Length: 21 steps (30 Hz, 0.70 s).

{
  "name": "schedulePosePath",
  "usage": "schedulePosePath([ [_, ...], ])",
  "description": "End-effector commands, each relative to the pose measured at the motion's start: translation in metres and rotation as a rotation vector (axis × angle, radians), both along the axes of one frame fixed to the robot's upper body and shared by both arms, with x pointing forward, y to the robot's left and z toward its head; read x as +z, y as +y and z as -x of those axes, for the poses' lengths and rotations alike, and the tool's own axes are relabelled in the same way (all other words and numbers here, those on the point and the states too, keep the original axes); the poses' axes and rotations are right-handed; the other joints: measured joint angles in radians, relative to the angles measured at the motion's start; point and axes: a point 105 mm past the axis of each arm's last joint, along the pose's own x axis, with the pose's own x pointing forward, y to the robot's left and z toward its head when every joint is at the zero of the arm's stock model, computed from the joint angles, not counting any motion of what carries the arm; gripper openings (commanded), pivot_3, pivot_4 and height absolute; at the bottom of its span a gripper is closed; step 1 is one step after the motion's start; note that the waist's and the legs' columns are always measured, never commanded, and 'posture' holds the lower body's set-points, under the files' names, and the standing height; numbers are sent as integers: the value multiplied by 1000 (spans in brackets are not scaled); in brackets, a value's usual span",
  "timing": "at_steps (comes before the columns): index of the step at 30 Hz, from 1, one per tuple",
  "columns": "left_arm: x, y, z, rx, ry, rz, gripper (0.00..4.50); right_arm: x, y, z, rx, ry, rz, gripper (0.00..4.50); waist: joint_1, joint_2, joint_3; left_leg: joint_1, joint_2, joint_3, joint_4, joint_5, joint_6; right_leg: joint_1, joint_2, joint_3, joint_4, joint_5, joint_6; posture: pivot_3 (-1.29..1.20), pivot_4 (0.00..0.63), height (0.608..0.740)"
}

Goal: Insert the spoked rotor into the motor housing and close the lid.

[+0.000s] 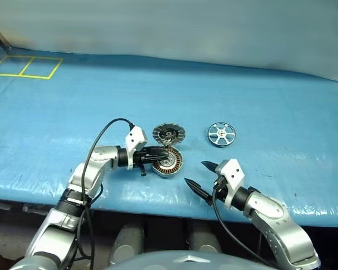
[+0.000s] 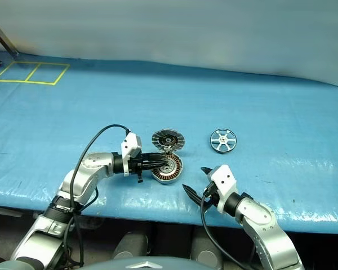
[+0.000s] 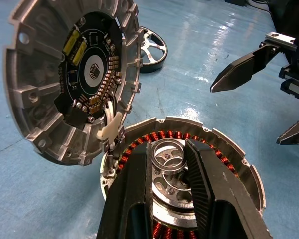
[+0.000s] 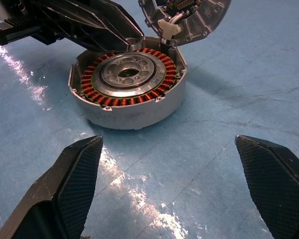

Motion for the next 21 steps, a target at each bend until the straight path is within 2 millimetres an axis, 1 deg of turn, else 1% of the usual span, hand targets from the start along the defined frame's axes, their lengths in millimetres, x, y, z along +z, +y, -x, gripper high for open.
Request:
schedulePosePath([
  [1, 4, -4, -1, -29, -30, -2, 672, 11, 2, -1, 5, -52, -12, 4500, 0, 0, 0, 0, 0, 0, 0, 0, 0, 0, 0, 0, 0, 0, 0, 0, 150, 740],
  [11, -4, -3, -1, -33, -9, -21, 672, 10, 1, -1, -6, -49, -3, 4500, 0, 0, 0, 1, 0, 0, 0, 0, 0, 1, 0, 0, 0, 0, 0, 0, 150, 740],
  [21, -7, -3, -2, -35, -7, -33, 672, 9, 1, -2, -10, -51, 0, 4500, 0, 0, 0, 2, 0, 0, 1, 0, 0, 2, 0, 0, 0, 0, 0, 0, 150, 740],
])
